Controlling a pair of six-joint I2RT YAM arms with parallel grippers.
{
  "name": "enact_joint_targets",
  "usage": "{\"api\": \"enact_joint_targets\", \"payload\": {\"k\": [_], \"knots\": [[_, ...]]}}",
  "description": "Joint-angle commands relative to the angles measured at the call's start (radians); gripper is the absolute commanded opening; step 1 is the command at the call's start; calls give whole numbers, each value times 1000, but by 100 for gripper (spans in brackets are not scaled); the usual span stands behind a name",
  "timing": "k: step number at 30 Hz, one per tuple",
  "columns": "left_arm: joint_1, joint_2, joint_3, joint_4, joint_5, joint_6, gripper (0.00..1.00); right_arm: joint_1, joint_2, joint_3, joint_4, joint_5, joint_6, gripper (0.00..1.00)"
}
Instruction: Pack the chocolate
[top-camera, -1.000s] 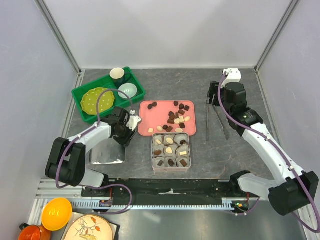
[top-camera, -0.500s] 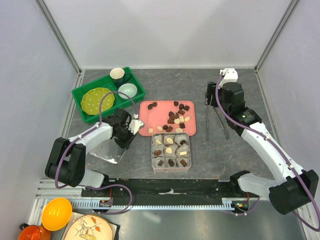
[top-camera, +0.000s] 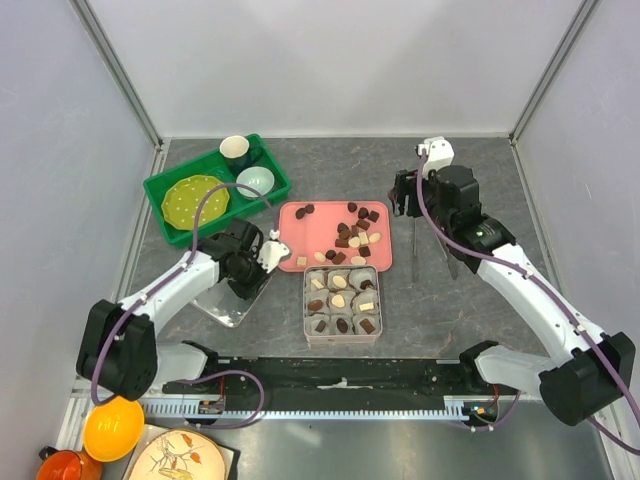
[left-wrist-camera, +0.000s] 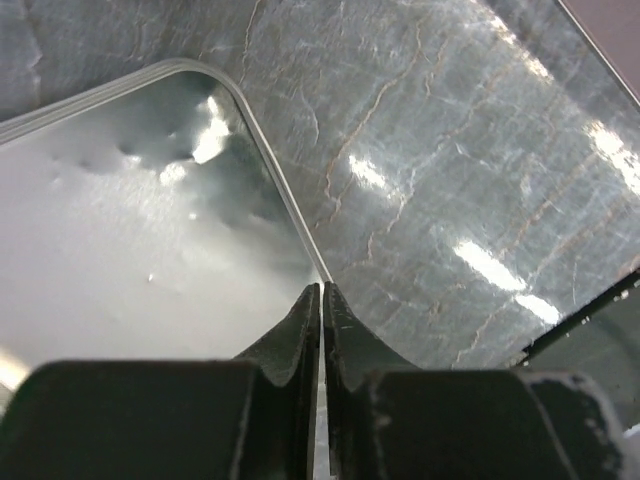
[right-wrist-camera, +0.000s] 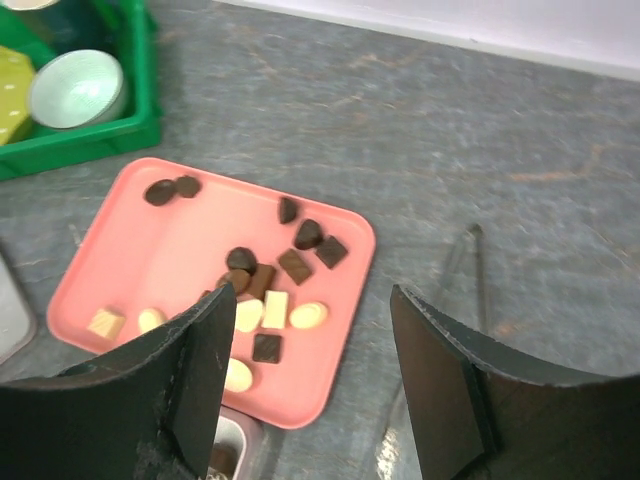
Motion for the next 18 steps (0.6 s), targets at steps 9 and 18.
{"api": "enact_joint_targets", "payload": {"k": [9, 18], "knots": [[-5, -55, 9, -28, -14, 15, 55, 53, -16, -95, 162, -133, -81, 73], [-3, 80, -4, 72, -43, 13, 47, 68, -29, -104, 173, -120, -78, 73]]}}
